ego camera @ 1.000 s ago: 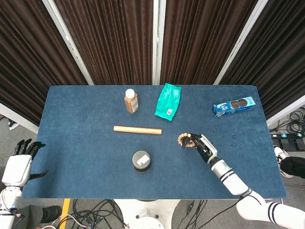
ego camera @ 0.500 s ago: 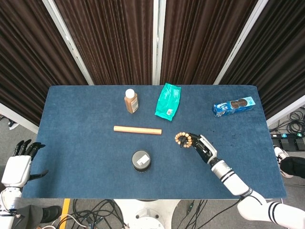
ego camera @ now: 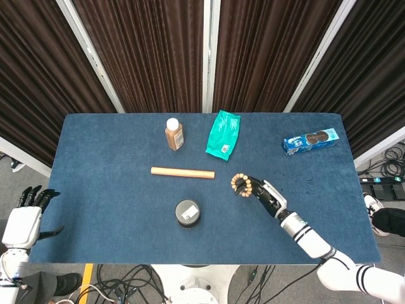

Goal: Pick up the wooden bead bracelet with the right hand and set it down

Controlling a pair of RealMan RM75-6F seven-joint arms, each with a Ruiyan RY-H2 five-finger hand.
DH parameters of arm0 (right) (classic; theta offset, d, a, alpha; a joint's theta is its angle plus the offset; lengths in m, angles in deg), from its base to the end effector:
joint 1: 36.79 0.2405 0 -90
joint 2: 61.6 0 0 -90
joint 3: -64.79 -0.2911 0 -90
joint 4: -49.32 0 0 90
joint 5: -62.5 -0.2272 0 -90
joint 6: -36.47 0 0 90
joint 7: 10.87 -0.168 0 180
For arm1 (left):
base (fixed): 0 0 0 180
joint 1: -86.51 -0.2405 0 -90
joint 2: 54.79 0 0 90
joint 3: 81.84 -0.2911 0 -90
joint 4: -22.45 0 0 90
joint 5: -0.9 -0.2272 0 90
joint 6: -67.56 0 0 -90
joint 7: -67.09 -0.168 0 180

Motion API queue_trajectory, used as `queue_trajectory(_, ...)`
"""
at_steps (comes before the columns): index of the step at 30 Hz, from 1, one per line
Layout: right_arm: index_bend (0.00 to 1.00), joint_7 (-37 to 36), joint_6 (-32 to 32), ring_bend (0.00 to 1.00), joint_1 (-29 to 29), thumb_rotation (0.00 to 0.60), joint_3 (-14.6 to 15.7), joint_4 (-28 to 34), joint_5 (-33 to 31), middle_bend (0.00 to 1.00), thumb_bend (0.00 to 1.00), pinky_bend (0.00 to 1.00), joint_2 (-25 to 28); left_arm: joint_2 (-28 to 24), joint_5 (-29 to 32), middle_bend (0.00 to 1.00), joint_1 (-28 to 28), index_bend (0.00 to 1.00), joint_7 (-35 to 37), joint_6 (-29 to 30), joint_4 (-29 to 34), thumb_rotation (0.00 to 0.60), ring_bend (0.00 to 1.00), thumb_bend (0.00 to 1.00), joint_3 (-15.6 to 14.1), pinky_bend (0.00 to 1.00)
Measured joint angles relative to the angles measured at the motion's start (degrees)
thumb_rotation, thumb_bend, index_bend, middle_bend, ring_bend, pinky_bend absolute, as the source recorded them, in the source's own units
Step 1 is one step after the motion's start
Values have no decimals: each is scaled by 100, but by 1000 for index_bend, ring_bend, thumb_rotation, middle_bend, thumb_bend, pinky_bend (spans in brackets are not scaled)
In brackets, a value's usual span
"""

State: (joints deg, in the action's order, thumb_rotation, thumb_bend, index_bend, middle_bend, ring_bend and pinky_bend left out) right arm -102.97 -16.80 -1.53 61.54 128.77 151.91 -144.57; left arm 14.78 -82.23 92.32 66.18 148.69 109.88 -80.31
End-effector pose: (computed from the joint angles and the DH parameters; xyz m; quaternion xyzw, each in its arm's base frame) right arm -0.2289 -0.3488 -0.0277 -0.3087 0.8158 -0.4887 0.0184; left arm -0.3690 0.2099 0.1211 -0.6002 -0.4187 -0.3560 0.5811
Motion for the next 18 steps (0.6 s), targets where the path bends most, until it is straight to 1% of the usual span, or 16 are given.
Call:
queue_trajectory(3,396,-25,-11,151,20,182,22,-4,-8,537,364,0,-7,-3,5,169,3,235,2,-7,6,600,51,8,2,35)
queue_trajectory(5,419,-40,-28,151,24,182,32,-5,-10,547,420,0,-6,-10,5,169,6,235,-5,-13,13,600,51,7,1,35)
queue_trajectory(7,451,-48,-53,151,23,182,42,-7,-20,560,497,0,-3,-11,3,169,8,235,-4,-13,17,600,51,8,2,35)
queue_trajectory(9,494,-39,-89,151,10,181,51,-10,-37,571,533,0,-1,-10,1,169,8,235,-5,-8,17,600,51,8,5,35)
queue_trajectory(12,546,-15,-117,151,-5,182,59,-1,-77,570,542,0,11,-4,-1,169,17,235,-10,-12,17,600,51,8,10,35)
queue_trajectory(18,556,17,-158,151,-21,182,77,16,-106,567,541,0,29,2,-11,169,21,235,-7,-1,6,600,51,8,15,35)
